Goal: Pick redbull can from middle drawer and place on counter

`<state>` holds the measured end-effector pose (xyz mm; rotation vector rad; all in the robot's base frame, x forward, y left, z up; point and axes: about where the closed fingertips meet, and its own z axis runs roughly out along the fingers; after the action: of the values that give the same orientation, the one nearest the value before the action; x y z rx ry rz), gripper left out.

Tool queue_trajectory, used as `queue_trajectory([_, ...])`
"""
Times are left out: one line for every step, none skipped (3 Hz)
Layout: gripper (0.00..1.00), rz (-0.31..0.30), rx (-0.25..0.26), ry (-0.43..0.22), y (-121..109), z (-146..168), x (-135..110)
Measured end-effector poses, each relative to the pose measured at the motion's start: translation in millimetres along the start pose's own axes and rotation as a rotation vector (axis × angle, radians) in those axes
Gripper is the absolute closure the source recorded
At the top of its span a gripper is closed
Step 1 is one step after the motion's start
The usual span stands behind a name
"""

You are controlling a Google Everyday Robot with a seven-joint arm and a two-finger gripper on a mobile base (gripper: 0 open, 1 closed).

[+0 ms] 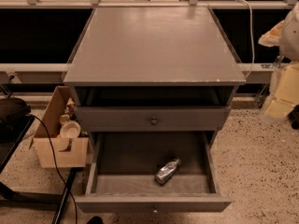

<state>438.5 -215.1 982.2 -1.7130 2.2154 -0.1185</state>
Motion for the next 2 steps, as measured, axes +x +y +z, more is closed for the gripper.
queue_trajectory([0.00,0.000,0.000,0.000,0.0,0.0,0.0])
queue_trajectory([0.00,-0.099,-0.010,-0.022,-4.9,2.3,0.1])
